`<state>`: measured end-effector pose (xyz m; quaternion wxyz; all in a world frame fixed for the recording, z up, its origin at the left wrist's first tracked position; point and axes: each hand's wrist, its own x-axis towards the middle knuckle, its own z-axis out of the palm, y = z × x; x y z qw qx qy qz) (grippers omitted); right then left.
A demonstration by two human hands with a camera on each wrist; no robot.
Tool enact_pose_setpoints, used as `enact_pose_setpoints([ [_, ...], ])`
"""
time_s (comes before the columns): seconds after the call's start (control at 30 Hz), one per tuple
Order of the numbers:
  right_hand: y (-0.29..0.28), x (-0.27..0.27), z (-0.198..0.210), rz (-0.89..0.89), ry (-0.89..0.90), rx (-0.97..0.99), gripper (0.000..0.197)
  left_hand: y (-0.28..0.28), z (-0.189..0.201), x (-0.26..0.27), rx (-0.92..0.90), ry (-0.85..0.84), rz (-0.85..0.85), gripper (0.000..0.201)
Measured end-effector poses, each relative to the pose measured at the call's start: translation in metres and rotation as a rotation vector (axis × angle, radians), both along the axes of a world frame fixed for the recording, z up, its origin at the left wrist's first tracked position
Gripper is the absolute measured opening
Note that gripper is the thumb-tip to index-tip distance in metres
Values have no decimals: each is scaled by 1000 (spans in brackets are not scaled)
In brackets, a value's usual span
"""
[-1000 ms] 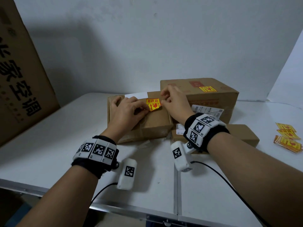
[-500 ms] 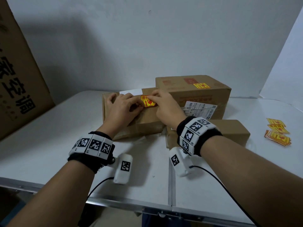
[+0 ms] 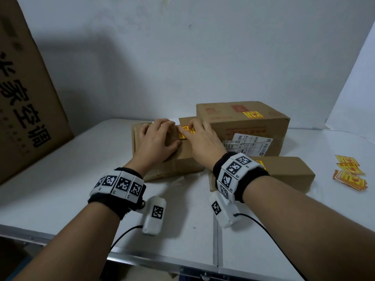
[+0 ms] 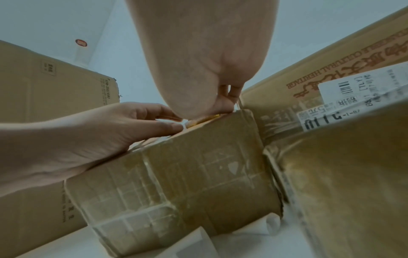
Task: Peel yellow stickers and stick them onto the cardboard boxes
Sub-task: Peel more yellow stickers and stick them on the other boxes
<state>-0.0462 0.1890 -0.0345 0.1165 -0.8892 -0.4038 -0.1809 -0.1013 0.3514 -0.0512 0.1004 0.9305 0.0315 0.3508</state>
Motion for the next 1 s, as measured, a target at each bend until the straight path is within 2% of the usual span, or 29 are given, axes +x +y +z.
enact_pose_setpoints([
  [0.33,-12,-5,-5,94,54,-52,68,0,7,3,13,146,8,63],
  [0.5,-14,-4,-5,128,62,-47,63,-2,5,3,116,216,10,72],
  [0.6,-16,-4,-3,131,77,-38,57,-3,4,1,185,248,27,69],
  [0.77,-22,-6,2,43,60,-35,37,-2,6,1,193,286,5,67],
  [1.0,-24,-2,4,-36,124,-14,29,1,4,2,197,302,-20,48],
])
